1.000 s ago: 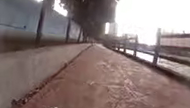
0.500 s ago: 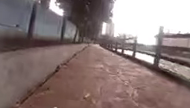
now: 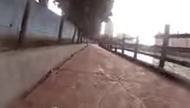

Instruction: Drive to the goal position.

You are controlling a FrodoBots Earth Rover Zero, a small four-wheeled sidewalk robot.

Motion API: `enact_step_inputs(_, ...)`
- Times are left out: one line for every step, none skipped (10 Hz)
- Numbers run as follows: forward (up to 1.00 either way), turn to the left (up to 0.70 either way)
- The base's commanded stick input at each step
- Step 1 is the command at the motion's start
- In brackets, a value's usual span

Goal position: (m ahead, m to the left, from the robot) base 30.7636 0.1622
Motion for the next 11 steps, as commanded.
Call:
enact_step_inputs(0.70,0.00)
enact_step_inputs(0.70,0.00)
enact_step_inputs(0.70,0.00)
enact_step_inputs(0.70,0.00)
enact_step_inputs(0.70,-0.11)
enact_step_inputs(0.70,-0.27)
enact_step_inputs(0.70,-0.27)
enact_step_inputs(0.70,-0.27)
enact_step_inputs(0.70,-0.27)
enact_step_inputs(0.70,-0.27)
enact_step_inputs(0.70,-0.04)
